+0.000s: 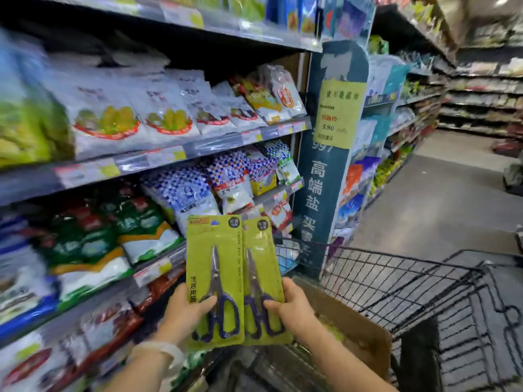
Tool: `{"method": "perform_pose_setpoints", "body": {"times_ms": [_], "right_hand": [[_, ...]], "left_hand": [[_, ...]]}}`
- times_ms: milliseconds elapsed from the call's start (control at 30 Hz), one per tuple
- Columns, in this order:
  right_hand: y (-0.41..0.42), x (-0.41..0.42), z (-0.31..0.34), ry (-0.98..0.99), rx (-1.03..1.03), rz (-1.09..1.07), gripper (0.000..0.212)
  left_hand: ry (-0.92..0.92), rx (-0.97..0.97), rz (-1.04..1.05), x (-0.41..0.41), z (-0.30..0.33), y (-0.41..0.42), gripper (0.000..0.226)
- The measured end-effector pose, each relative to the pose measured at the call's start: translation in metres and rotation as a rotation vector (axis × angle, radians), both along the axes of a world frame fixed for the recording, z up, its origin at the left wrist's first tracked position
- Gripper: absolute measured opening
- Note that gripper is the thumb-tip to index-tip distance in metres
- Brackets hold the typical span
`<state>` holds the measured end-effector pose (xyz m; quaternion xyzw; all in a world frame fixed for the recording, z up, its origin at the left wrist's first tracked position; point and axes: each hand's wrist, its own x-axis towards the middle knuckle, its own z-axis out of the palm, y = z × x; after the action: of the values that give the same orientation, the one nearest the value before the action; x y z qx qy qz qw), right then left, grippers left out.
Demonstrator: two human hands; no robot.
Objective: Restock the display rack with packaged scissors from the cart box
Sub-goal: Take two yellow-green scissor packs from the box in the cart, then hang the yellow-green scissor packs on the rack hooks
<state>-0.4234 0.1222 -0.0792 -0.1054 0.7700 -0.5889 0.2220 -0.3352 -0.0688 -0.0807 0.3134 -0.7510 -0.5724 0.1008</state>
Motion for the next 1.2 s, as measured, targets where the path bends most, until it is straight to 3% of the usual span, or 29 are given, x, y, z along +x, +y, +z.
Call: {"method": "perform_pose_setpoints", "body": {"times_ms": [100,200,300,333,500,633,700,800,900,1200], "right_hand": [[-0.021,0.04,0.002,0.013,0.01,0.086,0.032],[-0.049,0.074,0.007,0.013,0.015,0.191,0.032],[-0.081,0.109,0.013,0.024,0.027,0.3,0.03],[-0.093,0.122,0.015,0.038,0.027,0.334,0.032],[-0.155,0.199,0.018,0.102,0.036,0.511,0.027],[-0.218,0.288,0.01,0.072,-0.001,0.596,0.03],[-0.25,0.337,-0.002,0.04,0.002,0.636,0.031],[-0.294,0.404,-0.019,-0.013,0.02,0.716,0.036],[-0.334,0.463,-0.03,-0.006,0.037,0.778,0.033],[-0.42,0.564,-0.046,-0.022,0.108,0.893,0.031]], "left_hand": [[0.018,0.106,0.122,0.056,0.005,-0.008,0.034],[0.043,0.137,0.212,0.104,0.003,-0.03,0.065],[0.081,0.143,0.317,0.153,0.009,-0.05,0.036],[0.067,0.136,0.346,0.173,0.014,-0.055,0.036],[0.118,0.166,0.469,0.274,0.017,-0.089,0.046],[0.071,0.209,0.57,0.37,0.027,-0.114,0.067],[0.074,0.207,0.623,0.425,0.015,-0.141,0.06],[0.017,0.158,0.649,0.5,-0.009,-0.187,0.083],[-0.02,0.129,0.721,0.564,-0.012,-0.214,0.039],[-0.018,0.126,0.885,0.683,-0.01,-0.259,0.017]]}}
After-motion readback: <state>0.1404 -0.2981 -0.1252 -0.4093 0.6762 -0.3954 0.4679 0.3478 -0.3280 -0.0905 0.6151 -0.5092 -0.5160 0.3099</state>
